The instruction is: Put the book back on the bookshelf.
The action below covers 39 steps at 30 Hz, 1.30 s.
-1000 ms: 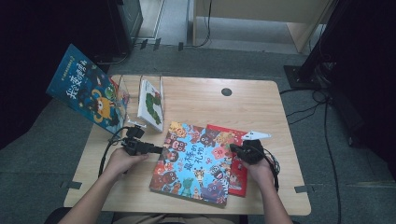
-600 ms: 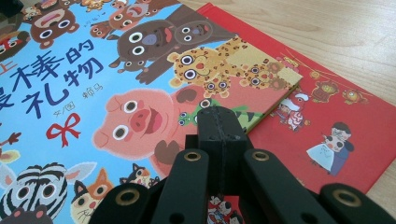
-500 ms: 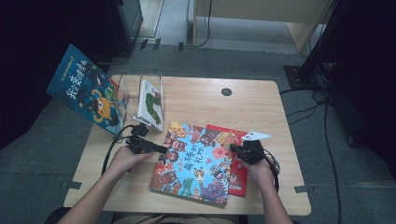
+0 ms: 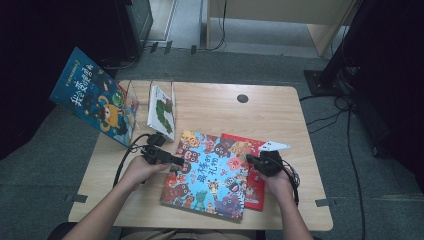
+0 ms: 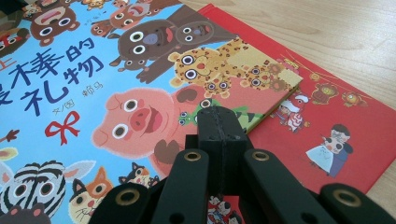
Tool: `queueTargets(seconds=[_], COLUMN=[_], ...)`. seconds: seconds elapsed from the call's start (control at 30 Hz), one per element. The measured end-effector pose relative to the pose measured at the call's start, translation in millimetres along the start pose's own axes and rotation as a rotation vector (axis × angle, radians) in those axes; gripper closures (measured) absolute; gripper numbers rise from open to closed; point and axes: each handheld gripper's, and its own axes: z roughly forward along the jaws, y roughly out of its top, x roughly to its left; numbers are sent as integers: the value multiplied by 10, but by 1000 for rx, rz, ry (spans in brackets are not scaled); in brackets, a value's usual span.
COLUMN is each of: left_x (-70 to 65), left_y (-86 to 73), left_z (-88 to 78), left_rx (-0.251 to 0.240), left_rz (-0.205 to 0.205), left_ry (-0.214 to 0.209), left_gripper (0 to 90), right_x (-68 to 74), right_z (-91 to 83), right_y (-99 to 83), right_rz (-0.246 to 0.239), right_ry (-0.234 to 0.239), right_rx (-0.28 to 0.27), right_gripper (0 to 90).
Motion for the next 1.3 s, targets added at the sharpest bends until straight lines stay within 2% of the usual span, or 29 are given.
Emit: queueTargets(seconds=[0.23,0.33,0.5,0.63,0.73,0.87,0.97,1.13,1.3], left_x=[-28,-25,-51,-32,-13,-35,-29,-17,-19], left_y=[30,40,78,103,109,102,102,91,82], left_z=[30,33,44,51,45,48,40,38,39], left_rx=[11,11,41,37,39,34,38,31,21], left_rz=[-10,-26,-10,-40,-48,-33,-36,-28,-37], left_ry=[-5,-9,6,-7,-9,11,20,10,4], left_gripper=[325,324,311,318,351,364,403,396,378], right_x=[0,-1,-2,4,13,17,18,13,15], right_z=[-1,-1,-1,3,7,7,2,-49,-88], right_y=[-5,-7,-13,-17,-17,-18,-23,-61,-89], right_rz=[2,2,5,2,-6,-9,-20,-29,-44], right_ry=[1,0,2,4,1,-1,3,32,37], right_rx=[-3,-4,-10,-13,-14,-15,-15,-2,5], right_gripper=[900,900,900,900,900,900,900,900,900])
